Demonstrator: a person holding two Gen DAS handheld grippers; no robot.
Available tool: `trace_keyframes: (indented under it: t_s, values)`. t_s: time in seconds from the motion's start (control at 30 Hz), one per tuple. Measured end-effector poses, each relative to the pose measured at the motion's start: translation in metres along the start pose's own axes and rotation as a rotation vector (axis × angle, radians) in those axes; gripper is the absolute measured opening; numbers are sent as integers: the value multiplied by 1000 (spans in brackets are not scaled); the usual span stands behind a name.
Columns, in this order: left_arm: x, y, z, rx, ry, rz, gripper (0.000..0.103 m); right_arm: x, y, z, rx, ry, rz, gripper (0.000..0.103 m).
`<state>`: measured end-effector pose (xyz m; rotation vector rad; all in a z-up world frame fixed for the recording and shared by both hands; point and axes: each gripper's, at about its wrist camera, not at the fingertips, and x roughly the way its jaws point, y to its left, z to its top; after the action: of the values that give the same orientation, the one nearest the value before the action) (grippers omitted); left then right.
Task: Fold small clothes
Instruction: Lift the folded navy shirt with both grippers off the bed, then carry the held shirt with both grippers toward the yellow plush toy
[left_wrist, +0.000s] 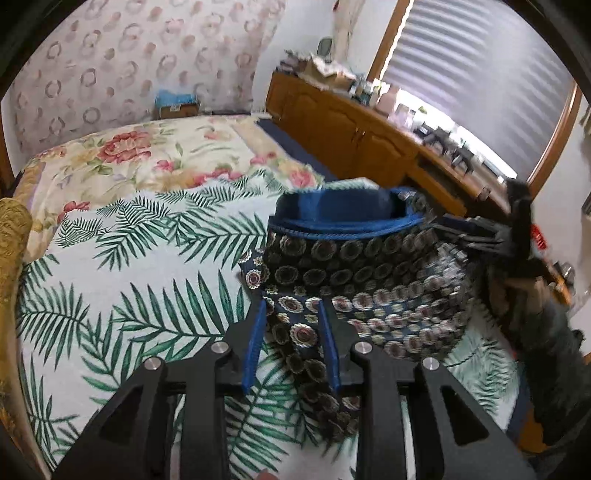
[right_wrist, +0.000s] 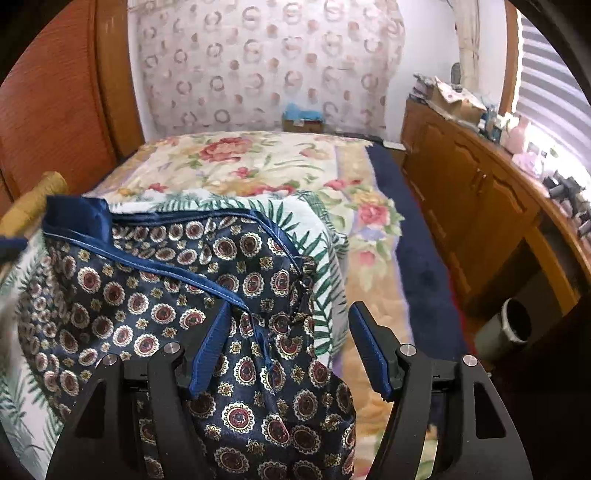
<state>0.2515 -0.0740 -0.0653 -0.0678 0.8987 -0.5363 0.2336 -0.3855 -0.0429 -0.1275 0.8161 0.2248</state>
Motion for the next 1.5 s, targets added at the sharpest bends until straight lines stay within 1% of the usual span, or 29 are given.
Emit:
trace_keyframes:
  t_s: [0.1, 0.17, 0.4, 0.67, 0.7, 0.77, 0.8, 0.83, 0.87, 0.9, 0.93, 0.97, 1.0, 1.03, 1.1, 1.23, 1.3, 1.5]
  values:
    - [15, 2, 4, 8, 23, 29, 27, 2, 0, 1, -9, 14, 29, 68]
    - [24, 4, 8, 7, 36, 56, 28, 5, 2, -2, -19, 27, 33, 68]
    - [56, 10, 17, -11, 95, 56, 28, 16, -4, -8, 11, 52, 69, 68]
    - [64, 15, 25, -29, 79, 55, 29, 22, -12, -8, 29, 76, 138, 67]
    - [65, 16, 26, -33, 80, 55, 29, 22, -12, -8, 27, 74, 145, 64]
    - [64, 16, 26, -36, 77, 49, 29, 21, -12, -9, 23, 76, 167, 53]
    - [64, 16, 26, -36, 76, 41, 29, 21, -11, -10, 19, 76, 171, 52]
    - [64, 18, 26, -39, 73, 26, 27, 21, -9, -10, 14, 76, 172, 49]
    - [64, 19, 26, -42, 73, 9, 19, 21, -8, -11, 10, 75, 180, 46]
    - [63, 20, 26, -47, 73, -13, 16, 20, -5, -10, 8, 75, 190, 37]
    - [62, 20, 26, -49, 71, -33, 8, 20, -3, -11, 1, 78, 203, 32]
    - [61, 19, 25, -40, 67, -36, 3, 20, 0, -11, -7, 77, 208, 28]
    - [58, 18, 25, -34, 51, -39, 2, 19, 2, -11, -14, 77, 226, 18]
    - [53, 16, 24, -28, 29, -48, 1, 18, 3, -11, -21, 72, 242, 14]
    - [36, 11, 25, -20, -29, -42, 1, 16, 4, -11, -29, 61, 239, 9]
    - [-4, 9, 27, -17, -123, -46, 1, -3, 12, -7, -41, -21, 207, 6]
    - [-26, 11, 26, -14, -167, -34, 1, -12, 19, -1, -47, -54, 202, 6]
    - [-92, 28, 14, -17, -291, 15, 1, -37, 60, 22, -96, -161, 220, 5]
